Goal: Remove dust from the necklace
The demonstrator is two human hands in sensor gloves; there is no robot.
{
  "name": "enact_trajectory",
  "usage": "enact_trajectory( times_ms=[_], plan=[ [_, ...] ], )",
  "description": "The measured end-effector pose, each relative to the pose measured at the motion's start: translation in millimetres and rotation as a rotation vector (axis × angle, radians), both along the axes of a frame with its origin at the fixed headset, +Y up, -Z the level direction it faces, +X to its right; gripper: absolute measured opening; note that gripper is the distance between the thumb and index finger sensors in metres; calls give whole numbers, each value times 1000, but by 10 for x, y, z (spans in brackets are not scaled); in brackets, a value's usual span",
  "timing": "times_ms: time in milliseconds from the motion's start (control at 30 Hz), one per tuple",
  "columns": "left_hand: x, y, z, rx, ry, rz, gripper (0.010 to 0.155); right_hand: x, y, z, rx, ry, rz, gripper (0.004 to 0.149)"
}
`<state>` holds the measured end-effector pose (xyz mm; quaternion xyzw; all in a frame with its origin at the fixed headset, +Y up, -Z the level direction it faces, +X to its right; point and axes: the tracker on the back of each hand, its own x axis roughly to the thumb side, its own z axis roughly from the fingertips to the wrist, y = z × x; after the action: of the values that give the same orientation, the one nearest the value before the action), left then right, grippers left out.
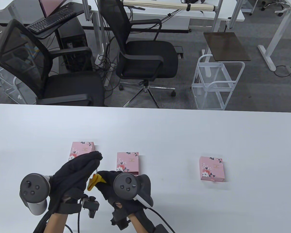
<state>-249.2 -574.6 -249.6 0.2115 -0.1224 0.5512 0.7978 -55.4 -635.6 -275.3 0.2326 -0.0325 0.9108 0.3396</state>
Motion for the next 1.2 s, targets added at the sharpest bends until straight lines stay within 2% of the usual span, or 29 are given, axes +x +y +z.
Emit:
enact_trajectory(
  times_ms=[467, 933, 1200],
  plan=[
    [10, -6, 14, 19, 2, 2, 34, -78, -82, -27, -42, -1, 143, 34],
    [-58, 16, 29, 36, 10, 41, 34, -145, -169, -39, -46, -10, 216, 35],
    [-75, 32, 40, 56, 16, 49, 34, -181, -215, -43, -99, 21, 229, 36]
  ],
)
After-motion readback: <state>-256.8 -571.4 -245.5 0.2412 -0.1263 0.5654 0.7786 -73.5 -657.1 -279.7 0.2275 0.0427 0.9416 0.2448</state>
